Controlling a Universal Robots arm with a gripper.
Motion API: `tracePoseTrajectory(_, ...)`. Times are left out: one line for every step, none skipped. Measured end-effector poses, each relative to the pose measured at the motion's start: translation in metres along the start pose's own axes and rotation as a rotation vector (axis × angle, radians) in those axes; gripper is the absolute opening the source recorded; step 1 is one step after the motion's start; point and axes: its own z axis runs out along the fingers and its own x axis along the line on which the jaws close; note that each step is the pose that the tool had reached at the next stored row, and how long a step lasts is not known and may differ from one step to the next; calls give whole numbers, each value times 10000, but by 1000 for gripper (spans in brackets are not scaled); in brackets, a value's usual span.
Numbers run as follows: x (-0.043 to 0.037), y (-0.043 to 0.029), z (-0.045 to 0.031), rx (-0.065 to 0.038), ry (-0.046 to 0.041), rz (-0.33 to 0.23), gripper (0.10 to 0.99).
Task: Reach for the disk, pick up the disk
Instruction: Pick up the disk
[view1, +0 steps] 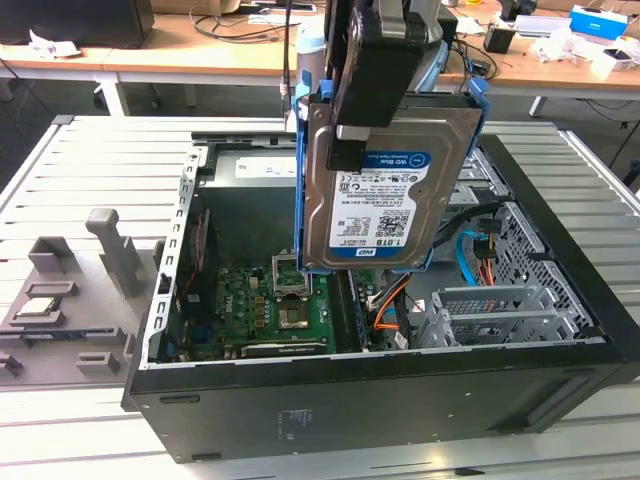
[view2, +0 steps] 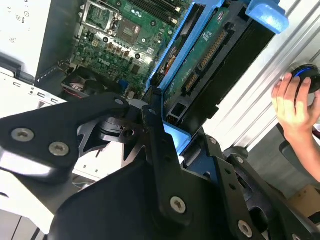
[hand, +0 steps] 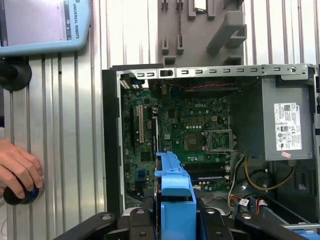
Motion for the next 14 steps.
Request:
tracePoseTrajectory(16, -1, 0, -1, -1, 0, 369)
tracePoseTrajectory(32, -2, 0, 0, -1, 0, 369)
tracePoseTrajectory(44, -2, 0, 0, -1, 0, 369)
tracePoseTrajectory(60, -3, 1, 0, -1, 0, 369)
tracePoseTrajectory(79, -4, 1, 0, -1, 0, 369)
tracePoseTrajectory(106, -5, 0, 0, 0, 0, 369)
tracePoseTrajectory(133, -7, 1, 0, 0, 0, 369)
tracePoseTrajectory(157, -8, 1, 0, -1, 0, 369)
tracePoseTrajectory(185, -9, 1, 0, 0, 1, 369)
tracePoseTrajectory(194, -13, 1, 0, -2, 0, 369)
tracePoseTrajectory(194, -34, 0, 0, 0, 0, 369)
tracePoseTrajectory(193, -63, -1, 0, -1, 1, 369)
tracePoseTrajectory(192, -86, -2, 0, -1, 1, 369)
tracePoseTrajectory(191, -113, -3, 0, 0, 0, 369)
